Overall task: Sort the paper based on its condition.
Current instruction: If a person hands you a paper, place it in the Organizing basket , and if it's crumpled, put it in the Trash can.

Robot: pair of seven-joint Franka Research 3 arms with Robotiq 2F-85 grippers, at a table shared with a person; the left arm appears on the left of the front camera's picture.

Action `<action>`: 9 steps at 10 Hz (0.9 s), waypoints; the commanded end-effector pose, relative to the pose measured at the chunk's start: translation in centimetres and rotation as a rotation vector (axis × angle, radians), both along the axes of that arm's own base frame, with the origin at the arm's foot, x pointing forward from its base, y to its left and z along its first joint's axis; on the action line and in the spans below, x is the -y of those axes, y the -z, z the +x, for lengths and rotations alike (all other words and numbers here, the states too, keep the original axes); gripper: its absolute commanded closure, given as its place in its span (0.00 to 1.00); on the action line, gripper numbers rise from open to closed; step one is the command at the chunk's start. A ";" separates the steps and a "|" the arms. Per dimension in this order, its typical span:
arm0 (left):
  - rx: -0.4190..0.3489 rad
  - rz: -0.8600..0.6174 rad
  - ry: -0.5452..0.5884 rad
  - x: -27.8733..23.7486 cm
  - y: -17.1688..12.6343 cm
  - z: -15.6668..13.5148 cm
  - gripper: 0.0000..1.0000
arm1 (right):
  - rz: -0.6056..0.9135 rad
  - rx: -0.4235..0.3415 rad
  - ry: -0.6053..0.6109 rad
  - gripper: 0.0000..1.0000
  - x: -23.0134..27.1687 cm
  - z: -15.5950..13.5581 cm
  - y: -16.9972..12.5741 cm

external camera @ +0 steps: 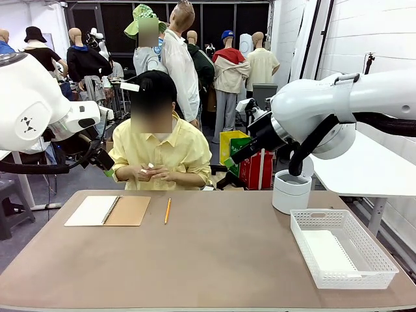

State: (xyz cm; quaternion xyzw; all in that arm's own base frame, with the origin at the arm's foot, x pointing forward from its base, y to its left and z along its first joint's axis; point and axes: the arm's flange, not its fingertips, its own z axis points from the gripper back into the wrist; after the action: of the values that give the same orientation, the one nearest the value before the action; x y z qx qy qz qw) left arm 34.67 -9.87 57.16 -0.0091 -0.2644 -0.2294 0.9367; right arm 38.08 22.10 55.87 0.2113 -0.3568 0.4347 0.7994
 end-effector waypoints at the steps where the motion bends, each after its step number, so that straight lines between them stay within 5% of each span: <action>1: 0.002 0.004 0.000 -0.1 0.0 0.0 0.00 | -0.002 -0.003 0.005 0.00 -0.1 0.0 0.0; 9: 0.002 0.004 0.000 -0.1 0.0 0.0 0.00 | -0.002 -0.003 0.005 0.00 -0.1 0.0 0.0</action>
State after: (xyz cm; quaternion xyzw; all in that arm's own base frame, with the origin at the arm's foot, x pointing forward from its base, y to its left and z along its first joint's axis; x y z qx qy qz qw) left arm 34.67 -9.87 57.16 -0.0091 -0.2644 -0.2294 0.9367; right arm 38.08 22.10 55.87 0.2113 -0.3568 0.4347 0.7994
